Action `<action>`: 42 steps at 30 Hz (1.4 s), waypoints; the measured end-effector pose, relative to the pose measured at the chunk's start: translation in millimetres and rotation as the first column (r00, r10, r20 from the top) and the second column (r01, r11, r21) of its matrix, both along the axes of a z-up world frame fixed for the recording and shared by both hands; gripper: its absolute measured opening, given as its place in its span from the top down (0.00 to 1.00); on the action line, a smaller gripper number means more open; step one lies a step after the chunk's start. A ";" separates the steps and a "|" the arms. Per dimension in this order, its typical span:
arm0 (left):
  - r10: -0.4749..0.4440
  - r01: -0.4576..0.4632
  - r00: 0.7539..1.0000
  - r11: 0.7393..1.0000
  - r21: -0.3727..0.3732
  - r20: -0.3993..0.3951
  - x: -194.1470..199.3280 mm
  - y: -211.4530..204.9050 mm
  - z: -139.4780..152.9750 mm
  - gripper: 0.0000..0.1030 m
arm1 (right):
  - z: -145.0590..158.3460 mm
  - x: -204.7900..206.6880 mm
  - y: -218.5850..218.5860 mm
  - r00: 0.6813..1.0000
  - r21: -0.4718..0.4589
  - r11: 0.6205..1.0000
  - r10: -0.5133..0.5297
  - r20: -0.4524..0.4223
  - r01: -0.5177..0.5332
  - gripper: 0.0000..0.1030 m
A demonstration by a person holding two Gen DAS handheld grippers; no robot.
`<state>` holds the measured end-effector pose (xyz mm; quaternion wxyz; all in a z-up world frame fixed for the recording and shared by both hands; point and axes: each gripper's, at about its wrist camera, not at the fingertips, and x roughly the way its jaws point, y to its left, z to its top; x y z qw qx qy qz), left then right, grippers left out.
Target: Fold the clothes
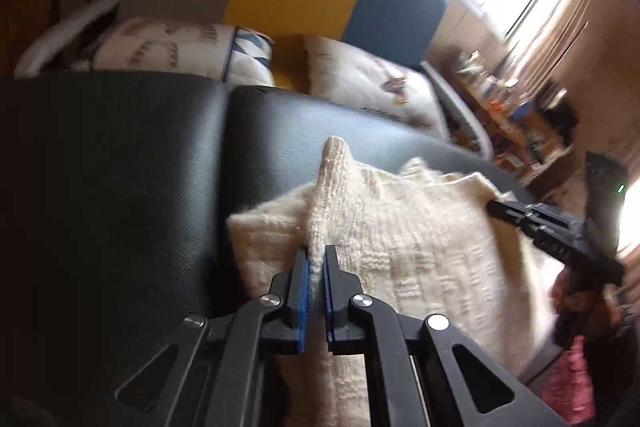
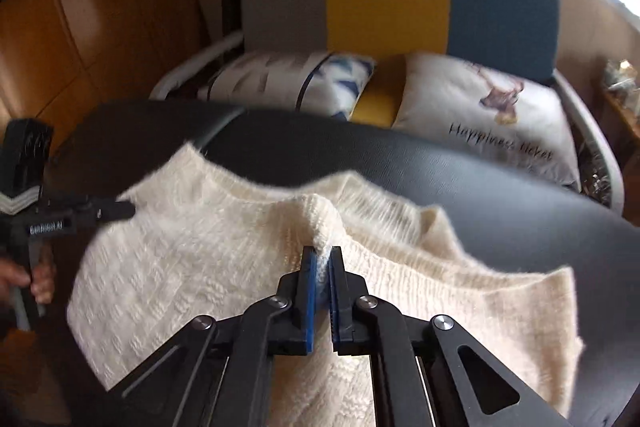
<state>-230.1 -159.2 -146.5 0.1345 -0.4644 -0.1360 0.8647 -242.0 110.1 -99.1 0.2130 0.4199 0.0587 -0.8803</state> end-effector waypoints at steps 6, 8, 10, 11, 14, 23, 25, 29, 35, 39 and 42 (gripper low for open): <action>0.115 -0.127 0.987 0.987 -0.103 -0.112 14.5 7.5 26.2 0.86 | -49.1 -17.2 -14.1 0.997 0.035 0.999 -0.035 0.065 0.033 0.90; 0.151 -0.173 0.976 0.977 -0.129 -0.160 21.0 9.6 37.0 0.88 | -51.0 -18.0 -6.0 0.996 -0.015 0.999 -0.050 0.073 0.051 0.89; 0.114 -0.137 0.973 0.985 -0.107 -0.198 29.0 21.0 47.0 0.86 | -48.8 -22.2 9.4 0.991 -0.114 0.991 -0.060 0.122 0.074 0.82; 0.055 -0.081 0.976 0.990 -0.117 -0.209 31.7 34.5 47.6 0.86 | -45.8 -24.4 18.8 0.986 -0.176 0.980 -0.062 0.156 0.090 0.80; -0.112 0.078 0.967 0.985 -0.152 -0.227 38.1 73.7 47.6 0.86 | -27.9 -17.5 52.7 0.982 -0.331 0.934 -0.081 0.168 0.133 0.76; -0.210 0.215 0.976 0.969 -0.122 0.051 19.1 94.9 -5.3 0.89 | -51.5 -18.8 116.4 0.937 -0.194 0.957 -0.147 0.316 0.215 0.80; -0.230 0.237 0.970 0.964 -0.121 0.075 32.6 93.9 -4.9 0.89 | -49.7 -6.4 116.6 0.934 -0.168 0.969 -0.114 0.338 0.179 0.80; -0.262 0.277 0.959 0.948 -0.155 0.108 68.5 97.6 -2.3 0.89 | -46.9 38.3 117.8 0.939 -0.152 0.978 -0.087 0.332 0.145 0.80; -0.215 0.227 0.974 0.936 -0.269 0.075 110.3 84.2 14.1 0.89 | -14.8 124.9 173.8 0.955 -0.336 0.931 -0.039 0.294 0.142 0.69; -0.187 0.177 0.982 0.959 -0.221 -0.023 123.4 96.9 45.4 0.88 | -10.3 184.1 240.7 0.951 -0.467 0.866 -0.033 0.306 0.180 0.46; -0.293 0.278 0.953 0.946 -0.170 -0.076 138.7 145.4 58.2 0.87 | -23.1 210.2 254.9 0.940 -0.509 0.843 0.008 0.340 0.177 0.45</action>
